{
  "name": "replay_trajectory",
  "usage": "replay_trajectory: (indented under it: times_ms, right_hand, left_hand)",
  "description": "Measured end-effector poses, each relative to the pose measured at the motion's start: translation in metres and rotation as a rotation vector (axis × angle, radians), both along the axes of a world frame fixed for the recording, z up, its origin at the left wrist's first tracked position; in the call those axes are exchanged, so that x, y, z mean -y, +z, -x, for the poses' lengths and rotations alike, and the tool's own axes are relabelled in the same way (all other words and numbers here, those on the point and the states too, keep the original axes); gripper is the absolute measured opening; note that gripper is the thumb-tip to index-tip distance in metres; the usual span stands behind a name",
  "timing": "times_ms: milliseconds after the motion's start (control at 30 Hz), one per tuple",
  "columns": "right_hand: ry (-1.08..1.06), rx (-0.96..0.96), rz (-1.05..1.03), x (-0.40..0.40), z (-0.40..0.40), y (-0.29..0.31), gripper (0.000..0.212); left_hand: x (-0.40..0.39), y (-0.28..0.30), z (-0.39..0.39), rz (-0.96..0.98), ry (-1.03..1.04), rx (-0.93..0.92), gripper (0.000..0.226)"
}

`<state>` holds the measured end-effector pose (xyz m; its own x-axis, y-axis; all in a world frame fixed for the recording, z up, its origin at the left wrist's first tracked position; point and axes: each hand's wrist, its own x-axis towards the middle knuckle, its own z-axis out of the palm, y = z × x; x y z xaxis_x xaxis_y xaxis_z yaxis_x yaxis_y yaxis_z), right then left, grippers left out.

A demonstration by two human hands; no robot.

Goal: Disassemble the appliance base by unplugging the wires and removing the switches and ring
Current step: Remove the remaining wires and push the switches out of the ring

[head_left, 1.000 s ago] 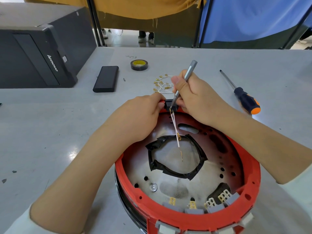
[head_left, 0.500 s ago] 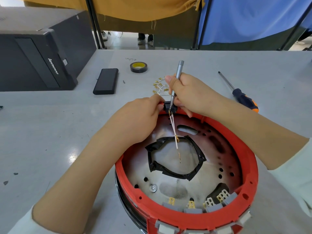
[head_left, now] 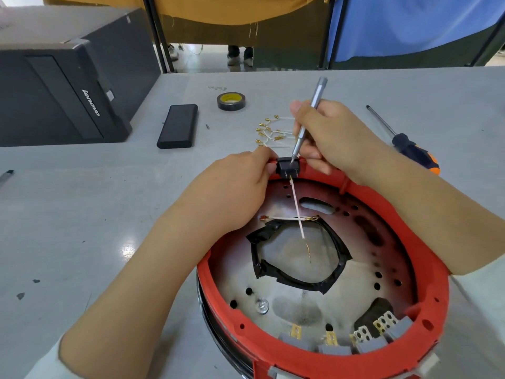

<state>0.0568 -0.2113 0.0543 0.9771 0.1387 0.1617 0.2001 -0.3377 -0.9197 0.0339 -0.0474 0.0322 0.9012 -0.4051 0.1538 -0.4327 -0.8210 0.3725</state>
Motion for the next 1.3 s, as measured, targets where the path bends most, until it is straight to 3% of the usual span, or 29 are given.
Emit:
replay_trajectory:
  times_ms: [133, 267, 467, 600, 733, 867, 1067, 1200, 1300]
  right_hand:
    - [0.008, 0.031, -0.081, -0.001, 0.000, -0.003, 0.035]
    - [0.063, 0.136, -0.018, -0.002, 0.005, -0.001, 0.027]
    - [0.184, 0.158, 0.261, -0.003, 0.030, 0.007, 0.016]
    - [0.173, 0.168, 0.620, -0.008, 0.054, -0.003, 0.003]
    - [0.098, 0.263, 0.798, -0.012, 0.069, -0.005, 0.034]
    - [0.140, 0.350, 0.982, -0.013, 0.075, -0.007, 0.028]
    - [0.143, 0.293, 0.857, -0.012, 0.080, 0.001, 0.019]
    - [0.182, 0.134, 0.593, -0.002, 0.081, 0.022, 0.027]
    - [0.132, 0.126, 0.421, 0.012, 0.067, 0.038, 0.033]
  left_hand:
    - [0.000, 0.001, 0.000, 0.005, 0.006, -0.004, 0.030]
    - [0.000, 0.002, 0.002, 0.048, 0.004, -0.046, 0.028]
    - [-0.002, 0.004, 0.004, 0.102, 0.014, -0.116, 0.027]
    - [-0.003, 0.007, 0.006, 0.116, 0.011, -0.148, 0.019]
    - [-0.002, 0.006, 0.006, 0.121, 0.019, -0.127, 0.026]
    - [-0.003, 0.004, 0.004, 0.138, 0.011, -0.119, 0.031]
    - [-0.002, 0.002, 0.002, 0.109, 0.010, -0.098, 0.030]
    - [-0.002, 0.001, 0.002, 0.105, 0.016, -0.081, 0.028]
    - [-0.002, 0.002, 0.003, 0.087, 0.013, -0.079, 0.023]
